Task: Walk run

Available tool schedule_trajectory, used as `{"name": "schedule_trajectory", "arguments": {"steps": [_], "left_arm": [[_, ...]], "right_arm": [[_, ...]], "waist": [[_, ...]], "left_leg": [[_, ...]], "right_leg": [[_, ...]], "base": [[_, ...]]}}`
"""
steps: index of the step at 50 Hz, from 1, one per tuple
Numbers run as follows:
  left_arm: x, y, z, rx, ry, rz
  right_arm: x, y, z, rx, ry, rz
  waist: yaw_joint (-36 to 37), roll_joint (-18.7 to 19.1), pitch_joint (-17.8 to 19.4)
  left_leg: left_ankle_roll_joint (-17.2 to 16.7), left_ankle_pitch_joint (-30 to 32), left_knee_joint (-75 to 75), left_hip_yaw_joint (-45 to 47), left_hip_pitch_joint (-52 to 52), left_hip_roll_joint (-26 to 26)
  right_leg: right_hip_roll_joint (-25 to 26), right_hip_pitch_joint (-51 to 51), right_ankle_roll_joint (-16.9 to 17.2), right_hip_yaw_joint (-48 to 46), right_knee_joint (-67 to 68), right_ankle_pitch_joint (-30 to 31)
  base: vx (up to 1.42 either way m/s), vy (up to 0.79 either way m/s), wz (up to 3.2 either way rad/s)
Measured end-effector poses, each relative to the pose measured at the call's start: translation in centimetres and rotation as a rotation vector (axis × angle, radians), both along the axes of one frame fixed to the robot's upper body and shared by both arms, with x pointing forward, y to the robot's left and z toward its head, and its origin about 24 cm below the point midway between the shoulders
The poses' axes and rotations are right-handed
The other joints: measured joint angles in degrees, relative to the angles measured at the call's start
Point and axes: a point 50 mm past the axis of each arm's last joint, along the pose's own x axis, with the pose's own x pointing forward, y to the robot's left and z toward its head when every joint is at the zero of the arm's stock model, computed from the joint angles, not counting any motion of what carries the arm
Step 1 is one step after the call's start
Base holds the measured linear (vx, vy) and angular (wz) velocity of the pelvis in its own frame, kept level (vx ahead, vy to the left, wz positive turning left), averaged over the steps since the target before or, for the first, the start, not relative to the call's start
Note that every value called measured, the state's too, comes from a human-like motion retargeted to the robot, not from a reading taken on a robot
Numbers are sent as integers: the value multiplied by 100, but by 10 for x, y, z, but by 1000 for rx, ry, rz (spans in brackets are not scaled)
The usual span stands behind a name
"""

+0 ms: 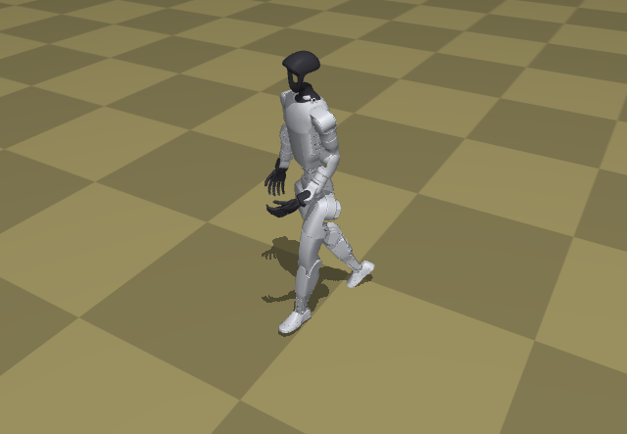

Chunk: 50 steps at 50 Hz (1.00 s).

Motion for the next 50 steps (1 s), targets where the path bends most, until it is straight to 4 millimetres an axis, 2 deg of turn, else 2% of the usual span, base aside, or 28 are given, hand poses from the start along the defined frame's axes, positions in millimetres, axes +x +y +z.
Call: {"name": "schedule_trajectory", "arguments": {"steps": [2, 3, 4, 7, 8, 10, 13, 17, 20, 23, 25, 28, 30, 32, 35, 37, 38, 39, 41, 43, 47, 50], "left_arm": [[6, 1, 2, 11, -11, -22], [8, 1, 3, 22, -24, -35], [12, 1, 6, 32, -42, -49], [31, 0, 16, 45, -104, -87], [37, 0, 19, 43, -122, -96], [48, -3, 25, 42, -162, -115], [58, -7, 35, 44, -222, -145], [65, -10, 43, 42, -264, -167], [65, -9, 43, 43, -273, -170], [57, -7, 40, 46, -261, -169], [50, -6, 35, 46, -239, -167], [35, -1, 23, 51, -173, -155], [22, 3, 14, 59, -121, -137], [8, 4, 6, 62, -69, -118], [-6, -3, -3, 43, 6, -66], [-6, -8, -2, 27, 4, -49], [-6, -7, -1, 25, -3, -53], [-5, -5, 0, 25, -11, -63], [-3, -3, 1, 29, -27, -85], [0, -1, 4, 37, -44, -85], [2, -2, 7, 40, -61, -62], [1, -1, 8, 37, -63, -50]], "right_arm": [[-25, 18, -7, 56, 71, 12], [-39, 26, -9, 84, 109, 17], [-52, 34, -10, 115, 146, 24], [-83, 54, -12, 221, 246, 50], [-92, 60, -11, 251, 274, 59], [-111, 72, -10, 291, 319, 67], [-137, 86, -6, 344, 388, 68], [-160, 99, 1, 428, 484, 94], [-166, 100, 3, 458, 523, 135], [-164, 93, 2, 430, 532, 167], [-161, 84, 1, 383, 534, 170], [-155, 67, 0, 295, 549, 139], [-147, 56, 0, 243, 559, 106], [-133, 48, -2, 206, 542, 66], [-102, 29, -4, 162, 471, 26], [-76, 16, -5, 122, 395, 13], [-64, 12, -5, 101, 360, 14], [-52, 8, -4, 77, 326, 17], [-27, -2, -2, 20, 257, 40], [-1, -14, 3, -47, 191, 84], [43, -36, 18, -183, 82, 177], [65, -49, 29, -270, 12, 218]], "waist": [[-184, 347, -24], [-189, 518, -25], [-220, 646, -10], [-410, 902, 79], [-456, 986, 98], [-562, 1125, 116], [-854, 1208, 155], [-1049, 1045, 269], [-1142, 823, 398], [-1265, 761, 536], [-1308, 798, 583], [-1302, 810, 471], [-1328, 782, 322], [-1371, 957, 264], [-1360, 996, 253], [-1431, 764, 141], [-1387, 663, 77], [-1329, 618, 58], [-1151, 517, 85], [-884, 384, 133], [-417, 284, 142], [-214, 265, 158]], "left_leg": [[0, -130, 34, -322, 211, 78], [0, -206, 8, -373, 371, 160], [-18, -262, -11, -494, 512, 201], [-124, -367, -38, -1068, 831, 168], [-162, -398, -51, -1239, 927, 164], [-212, -453, -98, -1471, 1127, 151], [-241, -530, -115, -1913, 1383, 7], [-287, -695, -57, -2365, 1776, -340], [-350, -830, 12, -2623, 2162, -639], [-449, -910, 83, -2884, 2594, -720], [-554, -915, 138, -2970, 2848, -663], [-821, -662, 290, -2992, 3082, -610], [-1113, -220, 500, -3066, 3129, -633], [-1606, 780, 955, -3241, 3030, -451], [-2764, 2491, 2142, -3450, 2542, -562], [-3000, 3135, 3000, -2615, 2033, -510], [-3000, 3327, 3353, -2238, 1834, -326], [-2811, 3137, 3726, -1921, 1626, -49], [-2214, 2417, 4324, -1212, 1251, 509], [-1718, 1839, 4567, -658, 846, 743], [-1370, 1023, 3831, -1012, -180, 262], [-882, 740, 2488, -1004, -572, 213]], "right_leg": [[316, -334, -174, 254, 903, 774], [441, -510, -397, 177, 1414, 1017], [645, -722, -453, 332, 1882, 933], [1333, -1465, -296, 1129, 3033, -101], [1475, -1651, -238, 1335, 3206, -389], [1557, -2027, -335, 1463, 3347, -882], [1276, -2574, -469, 1481, 2999, -1244], [1037, -2923, -390, 2215, 1574, -1093], [742, -2974, -189, 2985, 239, -949], [421, -3064, -90, 3000, -905, -1004], [348, -3037, 131, 2941, -1470, -1094], [309, -2906, -107, 2349, -1354, -781], [138, -2934, -17, 1516, -1047, -407], [530, -2793, -434, 2612, -828, -706], [382, -2484, -619, 2244, -650, -1014], [-221, -2313, -563, 1230, -648, -1146], [-203, -2204, -628, 1293, -670, -1241], [-137, -2068, -687, 1274, -702, -1316], [-85, -1789, -752, 1037, -763, -1425], [-83, -1543, -797, 859, -831, -1503], [56, -1138, -867, 735, -990, -1634], [247, -820, -928, 640, -1036, -1816]], "base": [[86, 32, 157], [94, 20, 150], [80, 10, 145], [64, 3, 180], [74, 4, 178], [59, 4, 182], [74, -4, 209], [55, -12, 162], [66, -19, 132], [85, -27, 124], [72, -23, 101], [86, -35, 76], [79, -35, 84], [95, -40, 91], [76, -19, 85], [68, -15, 135], [87, -42, 108], [85, -53, 90], [58, -42, 61], [61, -29, 5], [57, -15, 10], [80, -17, 46]]}}
